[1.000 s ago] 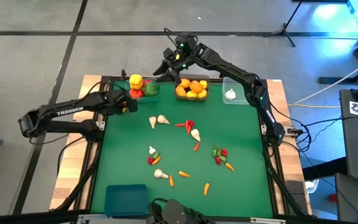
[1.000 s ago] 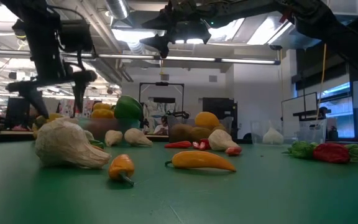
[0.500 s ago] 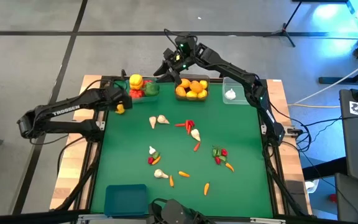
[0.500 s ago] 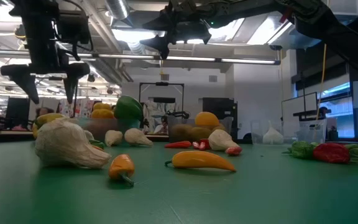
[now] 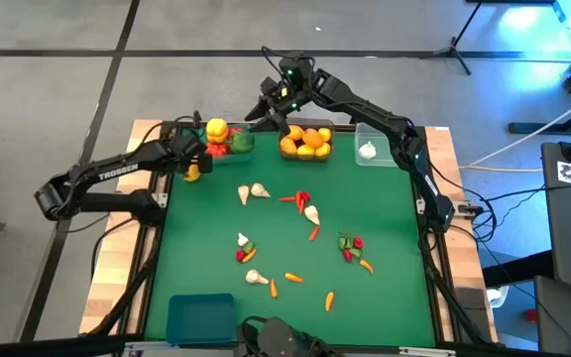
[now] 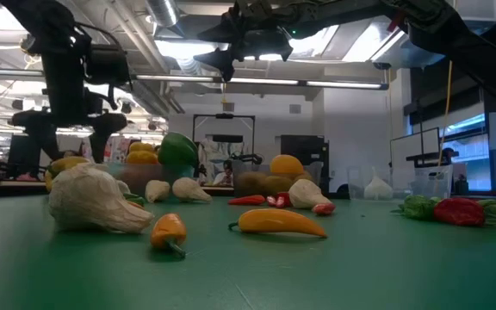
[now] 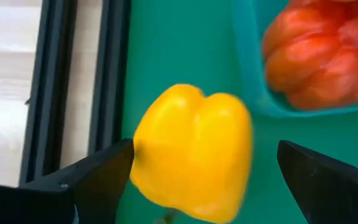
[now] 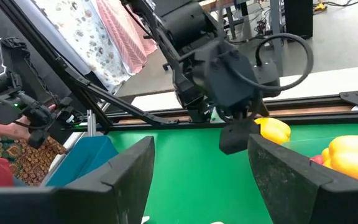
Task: Sort produce into baskets
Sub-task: Put the yellow bell pepper into the light blue bin
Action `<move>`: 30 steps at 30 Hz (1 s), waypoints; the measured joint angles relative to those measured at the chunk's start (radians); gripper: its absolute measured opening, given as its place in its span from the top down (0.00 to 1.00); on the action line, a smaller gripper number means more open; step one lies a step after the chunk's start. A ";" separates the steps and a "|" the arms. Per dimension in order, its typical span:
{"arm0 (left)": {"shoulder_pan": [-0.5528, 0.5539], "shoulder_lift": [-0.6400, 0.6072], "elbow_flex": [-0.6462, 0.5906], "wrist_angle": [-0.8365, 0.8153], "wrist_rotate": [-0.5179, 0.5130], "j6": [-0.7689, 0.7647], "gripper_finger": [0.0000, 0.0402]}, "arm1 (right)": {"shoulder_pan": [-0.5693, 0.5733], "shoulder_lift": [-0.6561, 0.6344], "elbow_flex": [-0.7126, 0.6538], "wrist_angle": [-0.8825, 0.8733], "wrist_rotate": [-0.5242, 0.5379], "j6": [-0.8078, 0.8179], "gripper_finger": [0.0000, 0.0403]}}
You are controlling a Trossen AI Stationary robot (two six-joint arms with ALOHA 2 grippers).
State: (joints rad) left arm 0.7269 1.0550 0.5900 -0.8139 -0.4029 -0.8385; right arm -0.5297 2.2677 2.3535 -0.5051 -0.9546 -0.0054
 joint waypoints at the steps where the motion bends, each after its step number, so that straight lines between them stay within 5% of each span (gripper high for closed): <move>1: 0.009 0.010 0.000 -0.008 0.004 0.001 0.03 | 0.000 0.000 0.000 0.000 0.000 0.000 0.37; 10: 0.028 0.055 -0.002 -0.008 0.062 0.048 0.04 | 0.000 0.000 0.000 -0.016 0.002 -0.003 0.37; 21: 0.028 0.068 -0.007 -0.009 0.074 0.037 0.28 | 0.000 0.000 0.000 -0.021 0.012 -0.004 0.37; 30: 0.007 0.041 0.024 -0.120 0.130 -0.001 0.30 | 0.000 0.000 0.000 -0.021 0.016 -0.004 0.37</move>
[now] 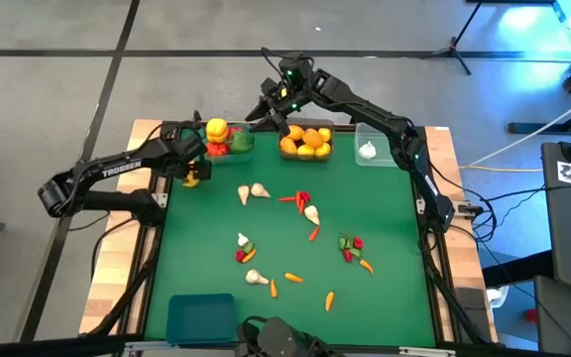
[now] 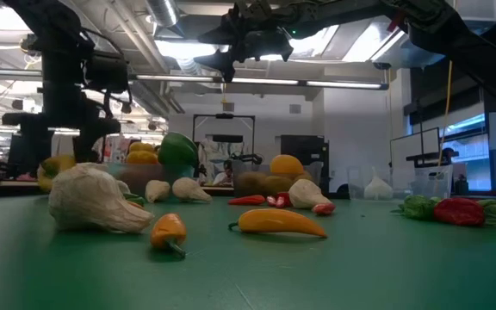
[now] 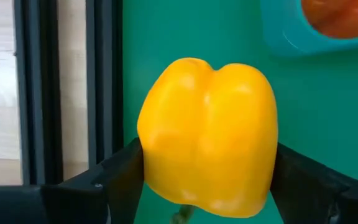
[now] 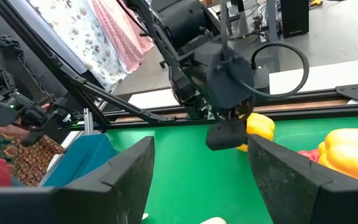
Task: Sort produce into baskets
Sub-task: Put the yellow bell pepper into the light blue bin
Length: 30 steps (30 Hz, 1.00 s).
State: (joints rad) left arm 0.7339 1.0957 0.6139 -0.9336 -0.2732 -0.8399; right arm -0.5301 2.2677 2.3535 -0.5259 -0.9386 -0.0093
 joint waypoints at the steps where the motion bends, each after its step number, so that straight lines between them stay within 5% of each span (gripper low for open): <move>1: -0.003 -0.008 0.008 -0.008 0.002 -0.006 0.30 | 0.000 0.000 0.000 0.000 0.000 0.000 0.37; 9: -0.048 -0.147 0.078 0.006 -0.004 -0.072 0.31 | 0.000 0.000 0.000 0.000 0.003 0.000 0.37; 18: -0.081 -0.278 0.048 0.374 -0.276 0.180 0.30 | 0.000 0.000 0.000 0.000 0.003 0.000 0.37; 22: -0.081 -0.265 0.003 0.506 -0.286 0.256 0.30 | 0.000 0.000 0.000 0.000 0.003 0.000 0.37; 30: -0.093 -0.253 -0.048 0.447 -0.244 0.123 0.30 | 0.000 0.000 0.000 0.000 0.004 0.000 0.37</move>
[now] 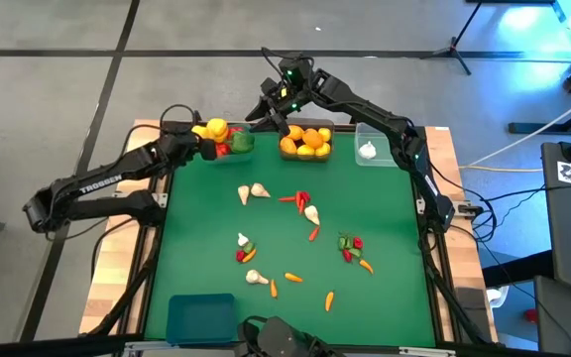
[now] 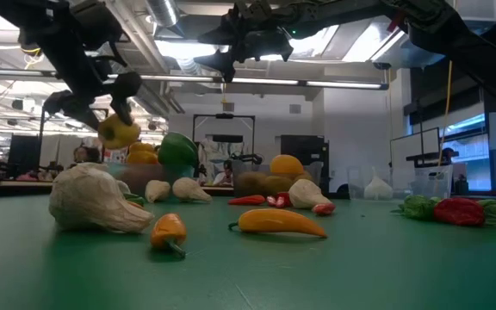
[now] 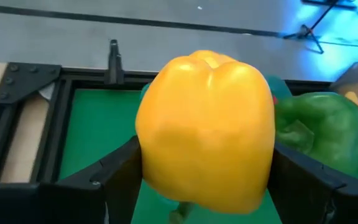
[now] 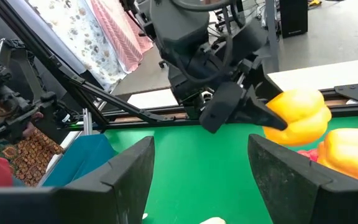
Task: Sort produce into baskets
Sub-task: Put the yellow bell pepper into the light blue bin
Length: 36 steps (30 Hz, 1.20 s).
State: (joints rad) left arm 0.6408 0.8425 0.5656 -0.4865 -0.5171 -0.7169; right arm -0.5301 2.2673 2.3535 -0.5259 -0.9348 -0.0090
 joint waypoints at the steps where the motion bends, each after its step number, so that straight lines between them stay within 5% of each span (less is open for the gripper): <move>1: -0.004 0.000 -0.003 0.006 0.000 -0.001 0.30 | 0.000 0.000 0.000 0.000 0.000 0.000 0.37; 18: -0.004 0.165 -0.004 0.060 0.030 -0.071 0.30 | 0.000 0.000 0.000 0.000 0.003 0.001 0.37; 36: 0.003 0.166 -0.004 0.051 0.065 -0.087 0.22 | 0.000 0.000 0.000 0.000 0.000 0.001 0.37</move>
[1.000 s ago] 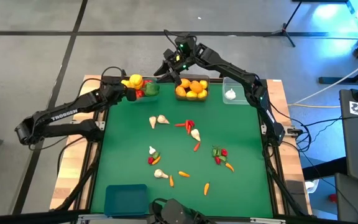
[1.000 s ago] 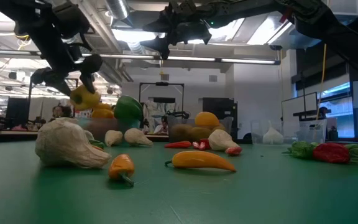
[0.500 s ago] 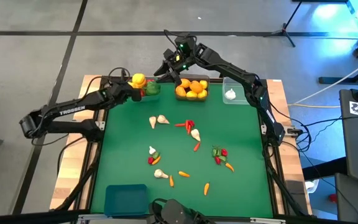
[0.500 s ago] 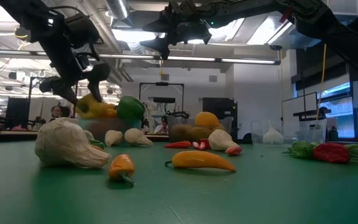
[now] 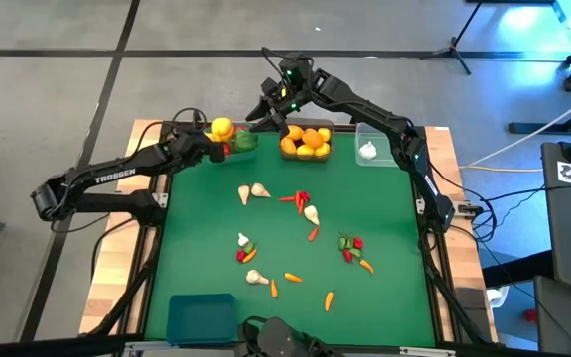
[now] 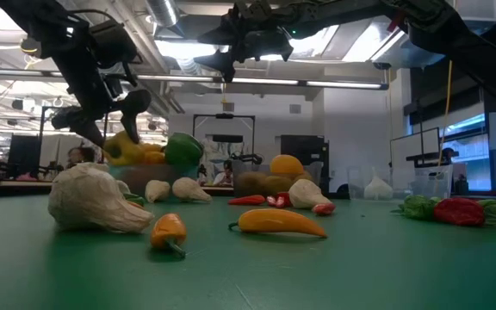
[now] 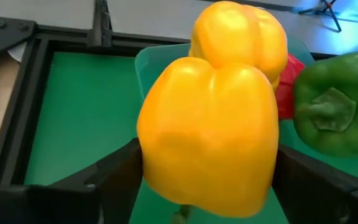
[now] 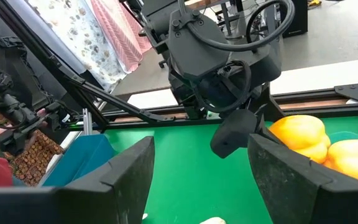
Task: Sort produce into baskets
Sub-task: Put the yellow bell pepper into the light blue bin
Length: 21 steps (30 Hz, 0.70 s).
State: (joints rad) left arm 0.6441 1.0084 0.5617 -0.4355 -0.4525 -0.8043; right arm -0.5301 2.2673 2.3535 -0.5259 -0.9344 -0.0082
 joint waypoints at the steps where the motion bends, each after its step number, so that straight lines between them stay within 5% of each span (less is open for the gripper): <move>1: 0.000 0.000 0.000 -0.001 0.008 0.000 0.20 | 0.000 0.000 0.000 0.000 0.000 0.000 0.37; 9: 0.000 0.000 0.000 -0.002 0.026 -0.005 0.02 | 0.000 0.000 0.000 -0.001 0.000 0.000 0.37; 21: 0.018 -0.023 0.026 -0.002 0.024 0.064 0.01 | 0.000 0.000 0.000 -0.009 -0.001 0.000 0.37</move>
State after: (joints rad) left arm 0.6623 0.9858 0.5873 -0.4375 -0.4286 -0.7403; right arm -0.5297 2.2673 2.3535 -0.5351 -0.9356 -0.0082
